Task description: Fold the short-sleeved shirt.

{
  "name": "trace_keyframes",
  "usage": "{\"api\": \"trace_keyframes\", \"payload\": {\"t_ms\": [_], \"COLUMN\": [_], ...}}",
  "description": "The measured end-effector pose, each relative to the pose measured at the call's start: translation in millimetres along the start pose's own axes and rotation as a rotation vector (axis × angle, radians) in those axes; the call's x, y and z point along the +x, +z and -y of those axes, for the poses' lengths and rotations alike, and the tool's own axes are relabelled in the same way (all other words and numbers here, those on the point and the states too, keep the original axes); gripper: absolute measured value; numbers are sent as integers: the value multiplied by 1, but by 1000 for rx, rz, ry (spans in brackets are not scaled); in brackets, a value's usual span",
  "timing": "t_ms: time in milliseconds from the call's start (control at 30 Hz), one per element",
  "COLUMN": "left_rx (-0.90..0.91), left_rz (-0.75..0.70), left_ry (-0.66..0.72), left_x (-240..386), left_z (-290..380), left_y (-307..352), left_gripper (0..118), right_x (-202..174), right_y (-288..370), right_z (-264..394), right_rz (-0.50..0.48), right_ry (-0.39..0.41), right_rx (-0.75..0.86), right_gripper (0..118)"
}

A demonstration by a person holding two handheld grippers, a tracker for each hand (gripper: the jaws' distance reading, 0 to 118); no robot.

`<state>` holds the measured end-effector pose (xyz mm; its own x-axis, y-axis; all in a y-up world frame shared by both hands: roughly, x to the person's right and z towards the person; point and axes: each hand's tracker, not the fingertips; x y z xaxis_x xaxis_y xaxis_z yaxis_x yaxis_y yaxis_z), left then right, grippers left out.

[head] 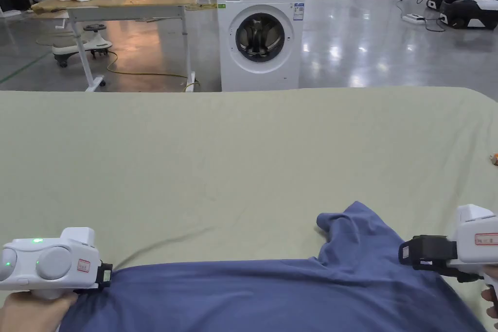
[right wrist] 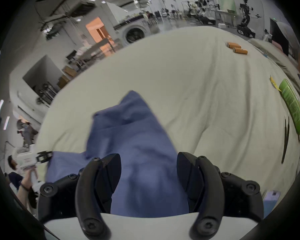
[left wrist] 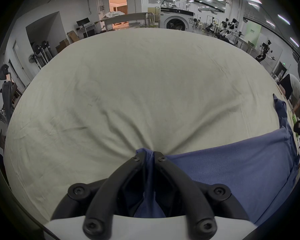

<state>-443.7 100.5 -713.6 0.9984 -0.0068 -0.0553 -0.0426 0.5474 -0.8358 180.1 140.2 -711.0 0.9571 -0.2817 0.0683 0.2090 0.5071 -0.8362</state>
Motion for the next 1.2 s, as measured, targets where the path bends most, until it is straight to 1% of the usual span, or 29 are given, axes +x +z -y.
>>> {"api": "trace_keyframes", "payload": {"t_ms": [33,67,100,133,167,200,233,267,300,333,400,433,467,500,533,600,633,700,733,800,833,900,933,967,1000,1067,1133,1167,1200], "left_rx": [0,2,4,6,7,9,9,6,2,-10,1,20,78,141,205,306,343,356,380,377,410,402,400,394,386,372,343,342,339], "left_rz": [-3,-6,-10,-14,-19,-25,-32,-40,-47,-43,-35,-24,3,46,86,155,169,201,201,197,195,190,143,134,133,90,93,100,107], "left_ry": [-3,-13,-26,-36,-46,-51,-60,-73,-80,-94,-117,-120,-108,-78,-53,-4,18,36,42,46,58,56,68,65,55,46,58,68,76], "left_x": [1,2,3,4,6,7,9,12,14,14,12,9,4,-3,-12,-28,-34,-43,-47,-52,-53,-50,-45,-42,-40,-45,-46,-48,-51], "left_z": [0,0,1,1,2,2,2,1,-1,-4,-7,-6,-5,-1,8,33,49,89,108,152,172,209,224,240,253,273,284,289,291], "left_y": [0,0,1,0,0,0,0,0,1,2,13,21,35,54,71,113,129,168,181,205,215,231,237,241,244,236,235,233,229], "left_gripper": [9,9,9,9,9,9,9,9,1,0,0,0,0,0,0,0,0,0,0,0,0,0,0,0,0,0,0,5,22], "right_x": [-1,-1,-2,-4,-7,-11,-14,-18,-21,-22,-18,-17,-6,-3,-2,-4,-1,6,9,16,19,22,24,25,25,26,26,26,25], "right_y": [-8,-17,-25,-31,-34,-30,-27,-25,-25,-24,-13,-2,5,23,41,83,99,132,144,165,172,185,190,193,194,193,189,186,183], "right_z": [-3,-3,-2,-1,3,6,7,8,8,8,10,12,9,15,23,47,58,94,112,156,173,210,224,240,254,274,286,291,296], "right_rz": [54,115,164,180,210,208,209,227,243,231,209,185,154,81,45,7,-17,-43,-50,-36,-27,-24,-30,-33,-37,-25,-3,2,17], "right_ry": [14,60,100,140,198,237,246,256,298,312,288,269,244,229,229,250,245,217,208,243,251,236,220,158,122,127,123,124,128], "right_rx": [-11,-29,-49,-77,-88,-53,-44,-29,-29,-28,-7,38,58,100,149,204,226,272,295,292,291,279,271,272,276,277,276,271,263], "right_gripper": [70,70,65,54,50,44,28,5,1,1,1,1,1,1,1,1,1,1,1,1,1,1,1,1,1,1,1,1,11]}}
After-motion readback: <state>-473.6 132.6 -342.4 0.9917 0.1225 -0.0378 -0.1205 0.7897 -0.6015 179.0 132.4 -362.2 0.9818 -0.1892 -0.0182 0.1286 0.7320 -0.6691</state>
